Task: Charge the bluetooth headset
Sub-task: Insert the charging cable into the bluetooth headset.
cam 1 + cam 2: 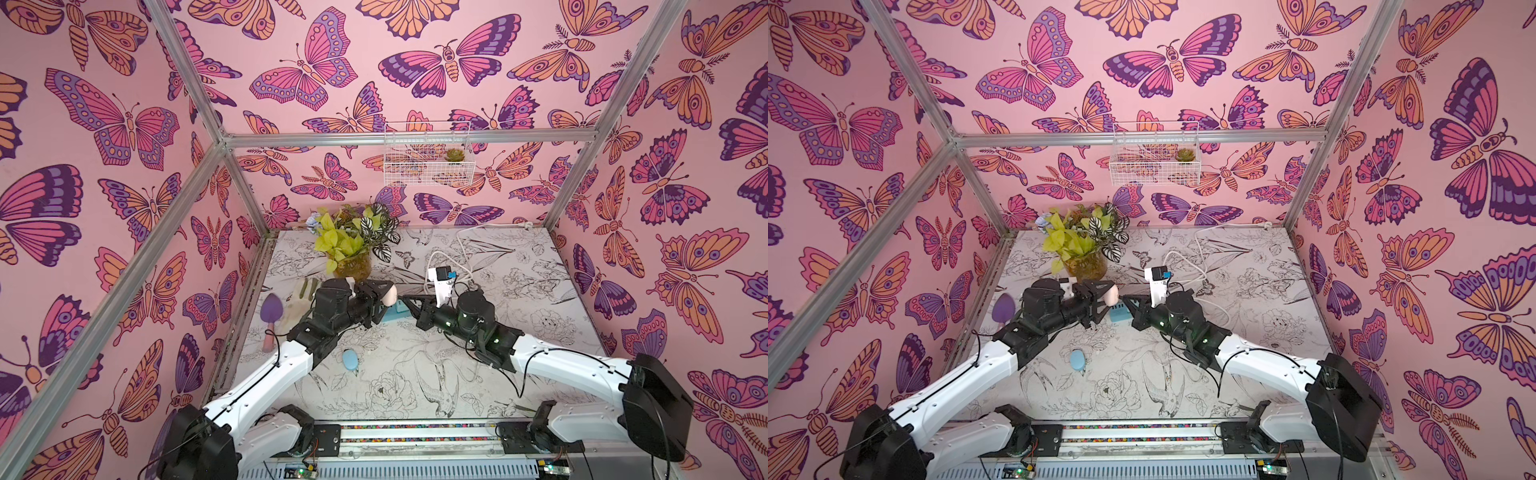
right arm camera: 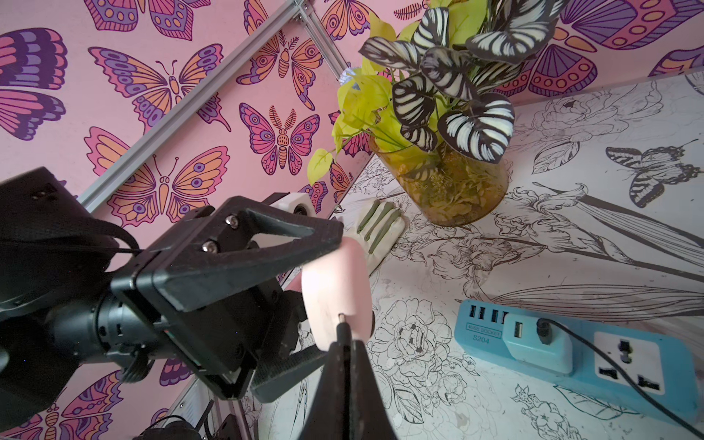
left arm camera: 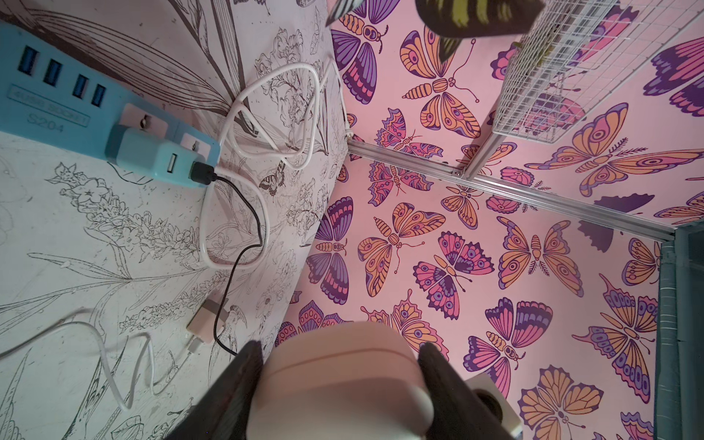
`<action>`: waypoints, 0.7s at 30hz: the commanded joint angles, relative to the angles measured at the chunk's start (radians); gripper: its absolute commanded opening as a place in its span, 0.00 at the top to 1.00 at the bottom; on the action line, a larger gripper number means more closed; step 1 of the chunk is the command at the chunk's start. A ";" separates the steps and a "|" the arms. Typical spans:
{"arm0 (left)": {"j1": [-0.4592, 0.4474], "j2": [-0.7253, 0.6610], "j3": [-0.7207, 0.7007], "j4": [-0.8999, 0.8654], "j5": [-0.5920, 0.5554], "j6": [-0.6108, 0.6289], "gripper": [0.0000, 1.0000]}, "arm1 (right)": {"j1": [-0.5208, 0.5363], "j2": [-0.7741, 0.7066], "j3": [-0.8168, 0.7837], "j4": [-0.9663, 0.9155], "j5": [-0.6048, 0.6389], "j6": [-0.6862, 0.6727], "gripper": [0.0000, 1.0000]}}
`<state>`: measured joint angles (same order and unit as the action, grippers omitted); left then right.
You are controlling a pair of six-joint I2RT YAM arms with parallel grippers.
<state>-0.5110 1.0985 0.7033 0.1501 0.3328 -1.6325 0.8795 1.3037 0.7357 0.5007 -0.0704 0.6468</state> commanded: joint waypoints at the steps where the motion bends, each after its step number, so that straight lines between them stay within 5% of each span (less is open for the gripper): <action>1: -0.018 0.016 -0.002 0.045 0.026 -0.026 0.84 | 0.004 0.021 0.017 0.017 0.004 -0.021 1.00; 13: -0.027 0.054 0.018 0.076 0.048 -0.014 1.00 | 0.010 0.056 0.020 0.082 0.018 -0.024 1.00; 21: -0.035 0.070 0.044 0.081 0.074 0.019 1.00 | 0.009 0.088 0.064 0.048 0.000 -0.006 1.00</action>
<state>-0.5110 1.1664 0.7120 0.1864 0.3172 -1.6199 0.8783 1.3670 0.7475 0.5335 -0.0376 0.6296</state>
